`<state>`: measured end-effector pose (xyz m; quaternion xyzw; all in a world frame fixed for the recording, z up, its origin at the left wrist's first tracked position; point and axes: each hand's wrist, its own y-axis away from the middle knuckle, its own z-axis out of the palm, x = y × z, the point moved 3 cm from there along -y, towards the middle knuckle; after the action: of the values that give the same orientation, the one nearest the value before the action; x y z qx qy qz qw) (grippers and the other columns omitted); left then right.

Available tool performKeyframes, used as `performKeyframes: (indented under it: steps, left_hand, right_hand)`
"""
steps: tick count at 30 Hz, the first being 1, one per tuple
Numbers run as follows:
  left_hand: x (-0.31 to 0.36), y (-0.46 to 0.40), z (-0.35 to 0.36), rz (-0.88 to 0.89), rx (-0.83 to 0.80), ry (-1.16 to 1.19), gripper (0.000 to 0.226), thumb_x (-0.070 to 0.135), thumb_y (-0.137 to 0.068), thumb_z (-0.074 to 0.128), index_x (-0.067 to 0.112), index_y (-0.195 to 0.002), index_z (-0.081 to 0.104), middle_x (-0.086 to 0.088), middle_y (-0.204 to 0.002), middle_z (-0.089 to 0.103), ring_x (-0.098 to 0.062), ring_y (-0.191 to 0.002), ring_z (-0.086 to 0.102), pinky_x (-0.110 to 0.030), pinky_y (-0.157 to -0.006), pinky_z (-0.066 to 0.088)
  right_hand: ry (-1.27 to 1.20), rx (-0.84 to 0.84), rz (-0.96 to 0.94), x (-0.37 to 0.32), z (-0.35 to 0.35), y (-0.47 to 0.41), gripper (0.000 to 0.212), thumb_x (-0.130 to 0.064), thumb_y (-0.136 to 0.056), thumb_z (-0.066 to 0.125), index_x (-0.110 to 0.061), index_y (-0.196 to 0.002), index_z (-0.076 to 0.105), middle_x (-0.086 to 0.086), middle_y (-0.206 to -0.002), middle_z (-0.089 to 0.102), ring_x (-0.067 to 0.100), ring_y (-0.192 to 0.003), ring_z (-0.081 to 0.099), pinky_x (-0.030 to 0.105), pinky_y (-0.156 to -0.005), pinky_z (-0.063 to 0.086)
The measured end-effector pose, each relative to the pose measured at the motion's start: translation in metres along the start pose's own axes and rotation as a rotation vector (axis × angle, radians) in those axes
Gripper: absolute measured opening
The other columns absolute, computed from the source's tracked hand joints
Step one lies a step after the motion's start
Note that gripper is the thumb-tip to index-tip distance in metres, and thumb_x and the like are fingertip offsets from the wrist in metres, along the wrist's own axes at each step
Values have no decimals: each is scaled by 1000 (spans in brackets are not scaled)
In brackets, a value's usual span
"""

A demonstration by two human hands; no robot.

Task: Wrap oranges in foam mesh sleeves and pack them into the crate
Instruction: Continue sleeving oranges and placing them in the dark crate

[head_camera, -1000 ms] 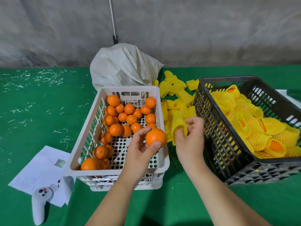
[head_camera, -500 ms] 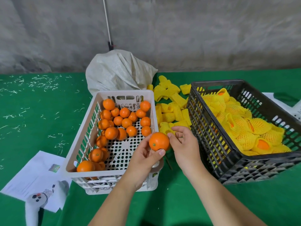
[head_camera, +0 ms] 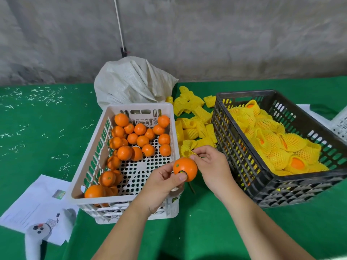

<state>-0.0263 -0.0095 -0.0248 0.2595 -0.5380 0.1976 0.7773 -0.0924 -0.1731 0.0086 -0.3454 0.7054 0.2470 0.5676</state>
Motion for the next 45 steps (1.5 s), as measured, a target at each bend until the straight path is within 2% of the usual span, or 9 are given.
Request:
performKeyframes:
  steps: [5, 10, 14, 19, 27, 30, 34, 39, 45]
  left_hand:
    - [1, -3, 7, 57, 118, -14, 45, 37, -74, 89, 36, -116, 72, 2, -95, 73, -16, -80, 62, -49, -82, 52]
    - [3, -3, 5, 136, 305, -53, 62, 39, -74, 90, 51, -119, 48, -11, -122, 61, -19, -93, 69, -66, -88, 58]
    - [4, -7, 2, 132, 228, -85, 75, 34, -86, 83, 61, -139, 38, -2, -126, 66, -13, -105, 72, -46, -91, 61]
    - [-1, -4, -4, 38, 128, -36, 73, 11, -96, 67, 59, -145, 43, -3, -130, 64, -23, -113, 67, -57, -92, 60]
    - [-1, -8, 8, 114, 232, 3, 44, 6, -97, 71, 37, -125, 59, -11, -88, 63, -28, -73, 56, -49, -68, 46]
    - [-1, -9, 6, 100, 294, -8, 43, 0, -94, 67, 35, -116, 58, 1, -90, 71, -21, -71, 67, -45, -61, 57]
    - [-1, -10, 2, 91, 331, -49, 37, 13, -87, 67, 38, -112, 56, 5, -95, 71, -15, -74, 71, -51, -64, 62]
    - [-3, -12, 0, 92, 260, -80, 42, 23, -99, 67, 48, -129, 54, 2, -102, 72, -18, -78, 69, -49, -70, 64]
    - [-1, -12, 0, 153, 127, -87, 47, 34, -92, 76, 42, -134, 58, -23, -88, 58, -28, -71, 51, -42, -63, 42]
  right_hand:
    - [-11, -66, -54, -9, -15, 7, 18, -15, -93, 73, -32, -97, 72, -13, -87, 73, 4, -83, 69, 24, -77, 57]
    - [213, -173, -154, -15, -9, 24, 11, -21, -95, 71, -31, -100, 72, -22, -85, 69, 2, -79, 66, 19, -70, 53]
    - [380, -183, -361, -22, -3, 33, 11, -30, -93, 67, -28, -103, 72, -22, -98, 63, 5, -86, 60, 19, -73, 52]
    - [331, -135, -294, -14, -1, 28, 16, -16, -95, 70, -27, -107, 70, -17, -105, 65, 2, -96, 60, 29, -85, 54]
    - [415, -68, -522, -31, 3, 40, 14, -14, -91, 72, -21, -103, 70, -17, -99, 59, 3, -88, 55, 31, -74, 53]
    - [453, -101, -579, -29, 12, 46, 18, -14, -91, 71, -18, -109, 68, -11, -105, 57, 12, -100, 54, 36, -82, 52]
    - [380, -76, -435, -14, 13, 43, 41, -27, -91, 69, -26, -130, 58, -9, -122, 46, 12, -118, 49, 38, -96, 51]
    - [326, -105, -434, -7, 12, 39, 48, -22, -92, 65, -37, -135, 52, -13, -124, 42, 9, -115, 53, 26, -90, 50]
    - [320, -2, -481, -13, 8, 30, 45, -3, -93, 64, -24, -133, 64, -10, -117, 45, 9, -110, 56, 17, -89, 49]
